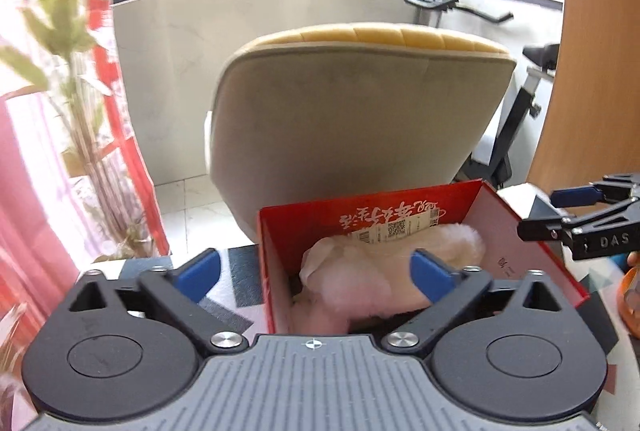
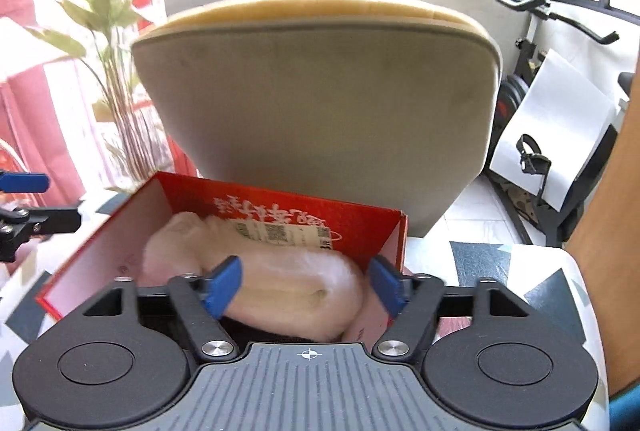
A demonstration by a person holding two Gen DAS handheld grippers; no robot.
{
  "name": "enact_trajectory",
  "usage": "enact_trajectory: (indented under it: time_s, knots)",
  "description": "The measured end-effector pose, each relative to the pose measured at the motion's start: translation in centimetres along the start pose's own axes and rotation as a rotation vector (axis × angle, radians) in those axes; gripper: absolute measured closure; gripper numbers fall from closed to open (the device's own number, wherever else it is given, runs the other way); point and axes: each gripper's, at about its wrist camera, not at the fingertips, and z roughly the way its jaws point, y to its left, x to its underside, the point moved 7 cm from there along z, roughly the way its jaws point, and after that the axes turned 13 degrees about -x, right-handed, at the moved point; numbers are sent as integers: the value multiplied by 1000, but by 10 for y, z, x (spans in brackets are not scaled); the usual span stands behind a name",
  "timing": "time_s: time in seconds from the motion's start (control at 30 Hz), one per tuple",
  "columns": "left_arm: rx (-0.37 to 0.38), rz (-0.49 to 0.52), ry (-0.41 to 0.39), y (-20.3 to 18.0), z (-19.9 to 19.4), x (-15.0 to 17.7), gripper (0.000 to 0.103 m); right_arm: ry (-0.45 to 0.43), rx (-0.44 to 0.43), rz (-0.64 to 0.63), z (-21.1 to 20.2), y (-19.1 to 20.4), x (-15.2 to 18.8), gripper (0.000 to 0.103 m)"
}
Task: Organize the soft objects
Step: 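Open both grippers and raise them out of the red box, then move both grippers down to the blue cotton pad bag beside the box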
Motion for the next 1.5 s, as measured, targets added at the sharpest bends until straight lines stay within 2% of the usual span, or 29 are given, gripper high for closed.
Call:
enact_trajectory:
  time_s: [0.03,0.07,0.1,0.3,0.4,0.5,0.87,1.07,1.2,1.33,1.5]
  knots:
    - [1,-6,-3,2,-8,3,0,-17,0,-5,-8,6,2,9]
    - [0,-11,-4,4,-14,7,0,-35,4,-12,-16,12,4,1]
    - [0,-20,-7,7,-21,12,0,-48,3,-24,-23,18,6,1]
    - [-11,-96,6,21,-55,49,0,-81,-22,-27,-54,53,30,1]
    - [-31,-108,-16,26,-76,66,0,-99,-22,-38,-70,68,47,1]
    - [-29,-108,4,26,-87,85,0,-92,-23,-35,-81,81,69,1]
    - [46,-162,112,11,-110,144,0,18,-36,59,-99,102,153,3]
    - [94,-173,154,-2,-109,161,2,93,-69,124,-99,106,192,6]
    - [132,-161,185,-13,-106,170,9,132,-82,162,-97,105,207,10]
    - [175,-147,212,-25,-106,178,14,171,-115,216,-92,104,217,18]
    - [240,-164,268,-34,-103,190,25,190,-153,211,-87,111,220,23]
